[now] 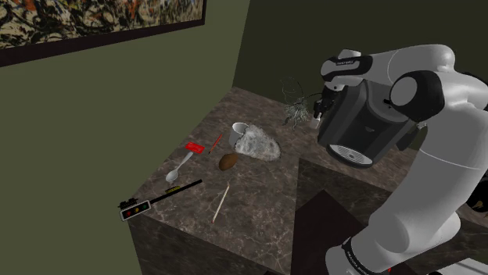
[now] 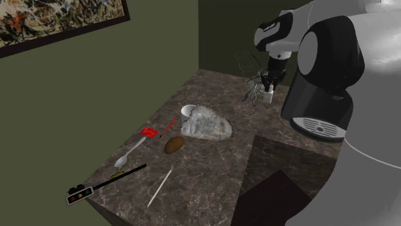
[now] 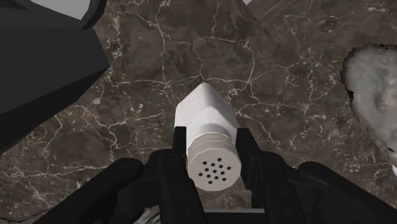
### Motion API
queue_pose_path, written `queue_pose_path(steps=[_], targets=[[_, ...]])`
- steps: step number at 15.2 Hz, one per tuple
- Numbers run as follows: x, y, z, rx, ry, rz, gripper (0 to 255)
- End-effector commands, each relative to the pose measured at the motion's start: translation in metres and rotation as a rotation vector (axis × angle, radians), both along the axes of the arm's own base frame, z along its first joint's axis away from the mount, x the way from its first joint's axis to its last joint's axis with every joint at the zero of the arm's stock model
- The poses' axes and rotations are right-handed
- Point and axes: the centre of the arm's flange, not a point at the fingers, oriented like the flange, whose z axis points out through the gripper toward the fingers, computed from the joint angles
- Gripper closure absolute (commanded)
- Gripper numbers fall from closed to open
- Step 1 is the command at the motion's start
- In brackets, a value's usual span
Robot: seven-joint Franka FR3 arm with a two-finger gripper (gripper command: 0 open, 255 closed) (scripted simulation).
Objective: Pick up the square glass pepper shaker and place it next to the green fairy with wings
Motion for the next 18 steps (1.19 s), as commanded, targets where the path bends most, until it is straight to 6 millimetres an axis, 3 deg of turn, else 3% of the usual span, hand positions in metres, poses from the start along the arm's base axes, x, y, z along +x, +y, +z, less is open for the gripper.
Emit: queue_pose_path(steps=[1, 18], targets=[[-0.001, 0.001, -0.011, 0.000, 0.000, 0.000, 255], [-0.001, 0.001, -0.101, 0.000, 0.000, 0.000, 255]])
